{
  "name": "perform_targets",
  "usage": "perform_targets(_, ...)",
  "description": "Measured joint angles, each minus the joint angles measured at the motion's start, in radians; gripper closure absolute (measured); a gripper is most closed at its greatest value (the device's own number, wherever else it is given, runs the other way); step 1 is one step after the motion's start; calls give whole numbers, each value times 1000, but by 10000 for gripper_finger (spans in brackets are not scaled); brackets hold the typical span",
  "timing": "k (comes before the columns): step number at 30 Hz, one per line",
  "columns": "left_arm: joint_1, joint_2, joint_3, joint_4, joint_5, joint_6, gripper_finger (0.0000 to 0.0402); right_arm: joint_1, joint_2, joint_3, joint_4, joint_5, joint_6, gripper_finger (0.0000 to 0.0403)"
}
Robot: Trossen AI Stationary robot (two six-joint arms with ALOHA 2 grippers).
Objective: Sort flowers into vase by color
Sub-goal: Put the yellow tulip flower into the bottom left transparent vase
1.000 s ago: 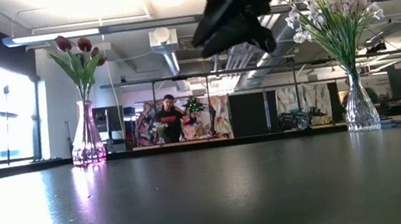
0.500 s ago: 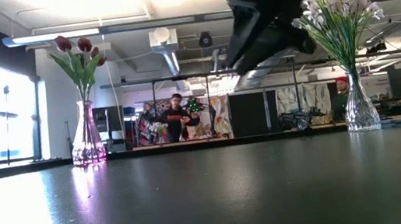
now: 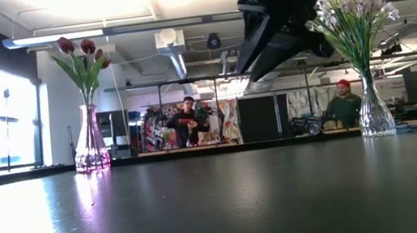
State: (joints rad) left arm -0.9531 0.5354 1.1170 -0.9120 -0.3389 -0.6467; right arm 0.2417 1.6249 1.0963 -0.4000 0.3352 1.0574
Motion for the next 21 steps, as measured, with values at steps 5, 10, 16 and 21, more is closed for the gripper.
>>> perform_targets(5, 0, 6, 18, 21, 124, -18, 401, -2, 0, 0, 0, -14, 2, 304)
perform_targets(10, 0, 59, 17, 20, 119, 38, 401, 22, 0, 0, -7, 4, 44, 304)
perform_targets(16, 0, 136, 17, 20, 119, 70, 401, 43, 0, 0, -14, 17, 69, 304)
perform_targets(21, -32, 176, 17, 31, 112, 50, 401, 43, 0, 0, -14, 21, 69, 304)
